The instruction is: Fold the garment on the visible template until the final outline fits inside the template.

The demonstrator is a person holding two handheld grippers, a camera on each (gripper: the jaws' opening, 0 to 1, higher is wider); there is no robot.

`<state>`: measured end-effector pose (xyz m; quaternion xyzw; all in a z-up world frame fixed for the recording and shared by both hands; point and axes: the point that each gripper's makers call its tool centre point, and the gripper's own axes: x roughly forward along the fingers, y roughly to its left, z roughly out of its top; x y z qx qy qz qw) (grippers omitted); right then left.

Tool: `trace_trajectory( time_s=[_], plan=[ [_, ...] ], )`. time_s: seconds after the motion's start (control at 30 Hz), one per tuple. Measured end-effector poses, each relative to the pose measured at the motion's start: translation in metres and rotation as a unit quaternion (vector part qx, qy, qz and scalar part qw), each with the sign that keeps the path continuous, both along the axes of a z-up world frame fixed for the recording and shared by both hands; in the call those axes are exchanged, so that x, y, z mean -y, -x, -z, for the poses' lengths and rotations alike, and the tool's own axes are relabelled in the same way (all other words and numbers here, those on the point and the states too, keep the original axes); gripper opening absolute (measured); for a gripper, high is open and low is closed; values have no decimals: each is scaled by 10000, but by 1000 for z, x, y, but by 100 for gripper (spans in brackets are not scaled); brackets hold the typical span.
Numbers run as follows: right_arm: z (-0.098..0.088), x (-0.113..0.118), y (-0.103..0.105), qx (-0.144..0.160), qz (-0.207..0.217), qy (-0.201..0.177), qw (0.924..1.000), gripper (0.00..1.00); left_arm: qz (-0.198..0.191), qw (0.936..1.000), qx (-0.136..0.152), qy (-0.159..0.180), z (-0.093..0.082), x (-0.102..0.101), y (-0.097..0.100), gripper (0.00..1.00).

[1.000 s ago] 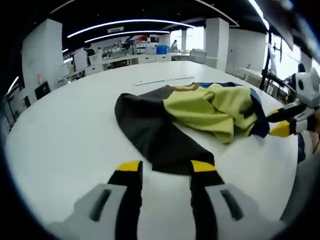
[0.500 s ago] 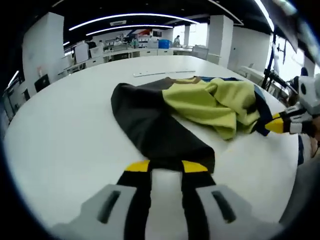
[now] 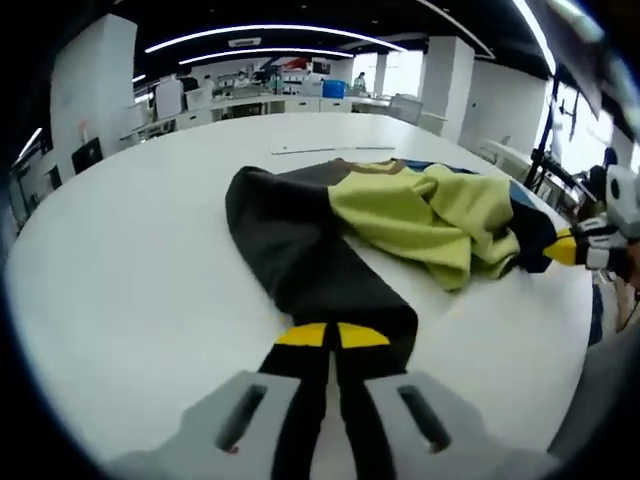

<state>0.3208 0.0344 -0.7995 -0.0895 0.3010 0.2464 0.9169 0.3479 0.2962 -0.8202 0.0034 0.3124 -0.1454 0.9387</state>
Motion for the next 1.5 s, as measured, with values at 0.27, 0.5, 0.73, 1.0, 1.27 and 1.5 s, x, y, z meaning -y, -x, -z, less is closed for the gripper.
trace_trajectory(
  time_s=[0.27,0.5,0.73,1.0,1.27,1.5],
  plan=[
    [-20,41,-4,30,405,-38,9992,0,-412,9989,227,21,-23,-34,7,0],
    [-36,79,-5,75,658,26,9978,0,-785,9964,280,-153,-32,-67,22,0],
    [-41,116,-15,30,861,98,9962,0,-870,9943,273,-546,-35,-91,25,0],
    [-44,174,-26,10,1285,445,9907,0,-981,9925,250,-687,-38,-105,26,0],
    [-34,227,-47,22,1467,994,9842,0,-1068,9893,181,-973,-37,-128,25,0],
    [-19,255,-58,-234,1598,1096,9808,0,-1097,9880,13,-1088,-33,-148,25,0]
  ],
)
